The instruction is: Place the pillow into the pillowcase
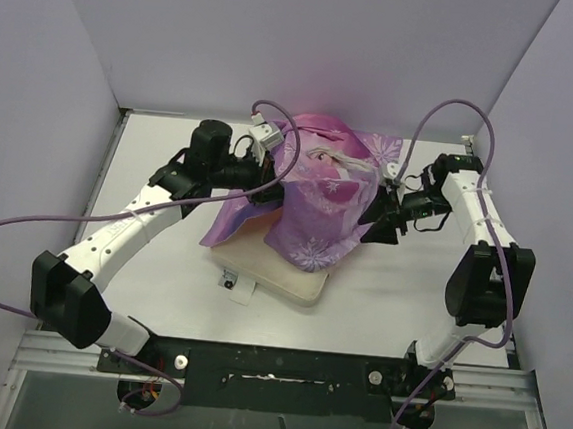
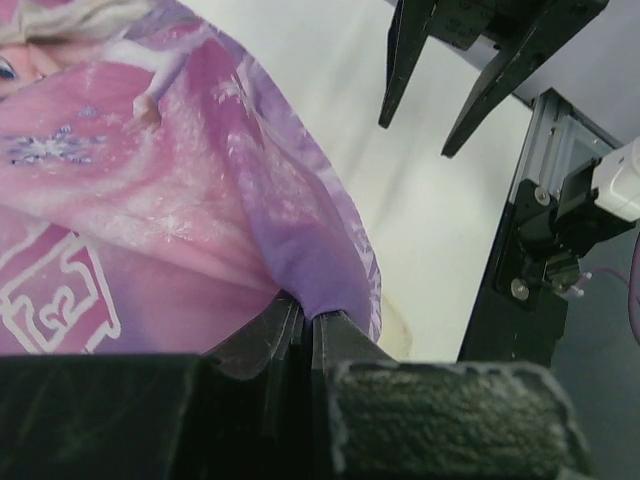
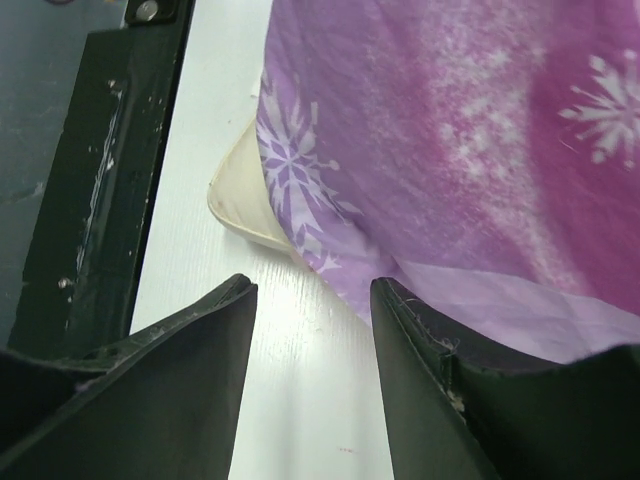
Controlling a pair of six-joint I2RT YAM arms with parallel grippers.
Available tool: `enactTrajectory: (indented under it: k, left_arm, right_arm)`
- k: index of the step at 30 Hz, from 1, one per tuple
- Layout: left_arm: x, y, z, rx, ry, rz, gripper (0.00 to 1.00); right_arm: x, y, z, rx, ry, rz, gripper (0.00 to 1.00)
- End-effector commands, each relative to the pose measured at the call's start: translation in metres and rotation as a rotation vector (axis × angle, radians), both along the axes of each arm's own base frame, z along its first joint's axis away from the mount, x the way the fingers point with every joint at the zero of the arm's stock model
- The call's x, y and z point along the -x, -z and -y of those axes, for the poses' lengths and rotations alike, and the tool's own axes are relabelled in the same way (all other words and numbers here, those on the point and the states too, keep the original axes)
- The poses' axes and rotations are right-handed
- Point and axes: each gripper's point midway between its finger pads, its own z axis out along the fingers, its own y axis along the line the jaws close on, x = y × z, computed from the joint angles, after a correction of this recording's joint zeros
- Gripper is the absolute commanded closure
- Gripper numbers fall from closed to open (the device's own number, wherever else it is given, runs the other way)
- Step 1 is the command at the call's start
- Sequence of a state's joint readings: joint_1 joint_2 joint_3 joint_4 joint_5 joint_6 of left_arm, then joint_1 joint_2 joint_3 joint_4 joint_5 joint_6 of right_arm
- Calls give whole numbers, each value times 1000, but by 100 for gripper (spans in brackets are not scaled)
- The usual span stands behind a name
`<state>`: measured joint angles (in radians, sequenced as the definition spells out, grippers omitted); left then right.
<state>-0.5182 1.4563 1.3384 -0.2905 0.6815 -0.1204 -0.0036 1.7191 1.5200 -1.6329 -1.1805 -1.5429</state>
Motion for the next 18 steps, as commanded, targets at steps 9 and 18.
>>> enactTrajectory:
  k: [9, 18]
  left_arm:
    - [20, 4, -13, 52, -40, 52, 100]
    - [9, 14, -4, 78, -56, -2, 100]
  right_arm:
    - [64, -28, -66, -40, -433, 387, 42]
    - [122, 26, -83, 15, -748, 548, 27]
